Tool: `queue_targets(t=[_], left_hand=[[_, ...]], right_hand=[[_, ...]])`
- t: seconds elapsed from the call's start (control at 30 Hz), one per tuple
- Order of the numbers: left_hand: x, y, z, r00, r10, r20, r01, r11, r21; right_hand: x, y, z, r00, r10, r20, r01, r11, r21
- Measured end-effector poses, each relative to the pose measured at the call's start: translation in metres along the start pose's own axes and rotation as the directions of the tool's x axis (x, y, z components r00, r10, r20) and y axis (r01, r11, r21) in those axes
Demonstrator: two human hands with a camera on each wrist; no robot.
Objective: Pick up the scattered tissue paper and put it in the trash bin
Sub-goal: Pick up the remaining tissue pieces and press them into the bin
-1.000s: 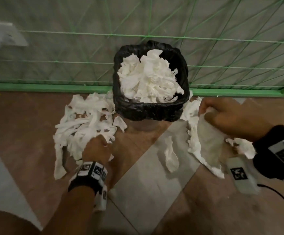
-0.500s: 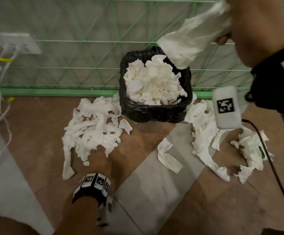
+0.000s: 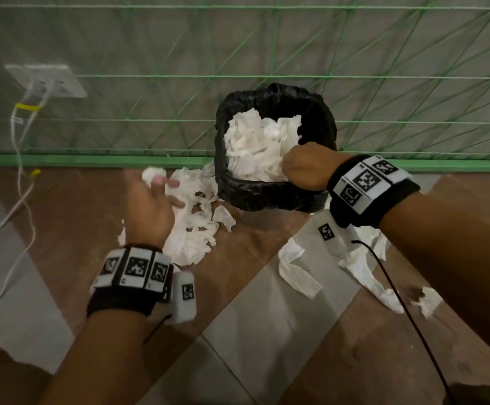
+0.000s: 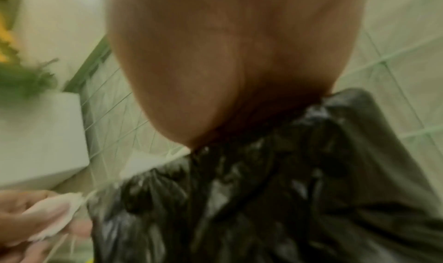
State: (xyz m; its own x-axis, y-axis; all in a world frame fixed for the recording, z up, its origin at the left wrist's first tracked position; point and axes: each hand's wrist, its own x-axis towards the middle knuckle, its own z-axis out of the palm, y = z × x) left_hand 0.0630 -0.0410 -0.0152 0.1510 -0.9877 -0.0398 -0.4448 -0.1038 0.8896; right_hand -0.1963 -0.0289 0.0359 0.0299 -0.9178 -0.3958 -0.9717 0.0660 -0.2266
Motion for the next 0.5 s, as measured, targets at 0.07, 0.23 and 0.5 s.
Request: queue_targets(t=[0.07,0.23,0.5], left_hand=[[0.003,0.045,0.0,0.982,0.17,0.081,-0.172,0.985,0.008],[0.009,0.132,0.023,0.842,0.471,0.263,-0.527,0.824,0.207],[0.016,0.128,0.088,0.739,0.447,0.504,-0.651,0.666,0.365]], right_hand=[[-0.004,0.001,-0.005,1.0,-0.011,0.004,0.011,1.0,0.018],[-0.024,0.006,-0.041,0.967,0.032,-0.254,0.018,0.981,0.191],[-0.043,0.057,-0.03,0.53,0.482,-0.698,0.174,0.744,0.645]])
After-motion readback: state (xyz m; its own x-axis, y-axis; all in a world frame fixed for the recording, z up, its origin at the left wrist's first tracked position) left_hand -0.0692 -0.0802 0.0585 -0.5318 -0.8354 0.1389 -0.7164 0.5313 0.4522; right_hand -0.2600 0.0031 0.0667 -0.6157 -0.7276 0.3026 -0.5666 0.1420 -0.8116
